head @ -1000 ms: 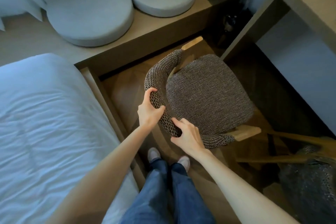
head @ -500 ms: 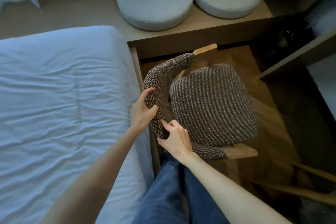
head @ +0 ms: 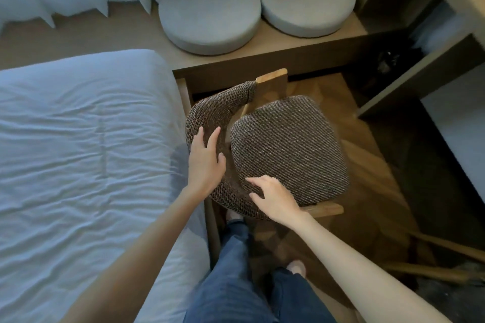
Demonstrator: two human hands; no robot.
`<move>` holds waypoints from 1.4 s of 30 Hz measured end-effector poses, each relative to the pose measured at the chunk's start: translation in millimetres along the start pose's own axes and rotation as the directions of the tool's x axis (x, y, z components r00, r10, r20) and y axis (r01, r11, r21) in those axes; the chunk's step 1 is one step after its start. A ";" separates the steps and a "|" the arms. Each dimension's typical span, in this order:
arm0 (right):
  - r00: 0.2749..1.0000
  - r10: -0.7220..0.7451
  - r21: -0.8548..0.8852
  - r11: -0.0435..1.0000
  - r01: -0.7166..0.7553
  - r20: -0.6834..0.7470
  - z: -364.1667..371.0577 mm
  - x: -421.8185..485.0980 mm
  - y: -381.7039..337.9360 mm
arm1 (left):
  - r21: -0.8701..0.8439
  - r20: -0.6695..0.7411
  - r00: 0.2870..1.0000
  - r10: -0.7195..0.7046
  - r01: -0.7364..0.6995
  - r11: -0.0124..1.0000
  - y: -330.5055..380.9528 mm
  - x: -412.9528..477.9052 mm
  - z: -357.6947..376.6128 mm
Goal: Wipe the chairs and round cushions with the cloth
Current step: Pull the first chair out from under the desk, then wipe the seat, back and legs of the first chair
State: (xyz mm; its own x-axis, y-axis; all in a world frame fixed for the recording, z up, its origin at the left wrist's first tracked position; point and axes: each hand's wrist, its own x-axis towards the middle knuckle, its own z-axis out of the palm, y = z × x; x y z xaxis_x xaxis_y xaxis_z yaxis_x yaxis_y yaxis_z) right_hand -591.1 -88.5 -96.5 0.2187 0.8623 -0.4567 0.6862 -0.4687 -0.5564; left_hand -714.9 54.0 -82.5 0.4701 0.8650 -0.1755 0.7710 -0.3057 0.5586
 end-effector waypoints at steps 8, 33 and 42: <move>0.963 0.189 0.131 0.977 -0.166 -0.193 -61.7 -115.2 124.1 | -0.060 0.160 0.952 0.259 -0.253 0.966 140.2 -53.2 69.7; 0.299 0.733 0.595 0.674 -0.437 -0.611 -250.0 -354.3 445.0 | -0.258 0.467 0.393 0.792 -0.796 0.547 607.5 -112.1 306.9; 0.149 0.829 0.688 0.536 -0.490 -0.539 -337.5 -346.0 554.1 | -0.268 0.616 0.157 0.772 -0.880 0.393 730.1 -51.9 404.8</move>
State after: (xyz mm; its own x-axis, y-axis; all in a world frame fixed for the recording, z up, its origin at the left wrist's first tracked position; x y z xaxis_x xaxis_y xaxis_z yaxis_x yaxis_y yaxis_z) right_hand -52.4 -581.8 -12.4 0.9755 -0.1566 -0.1546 -0.2168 -0.8053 -0.5518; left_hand -2.4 -375.2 6.3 0.9336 -0.3451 -0.0961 -0.2254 -0.7745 0.5911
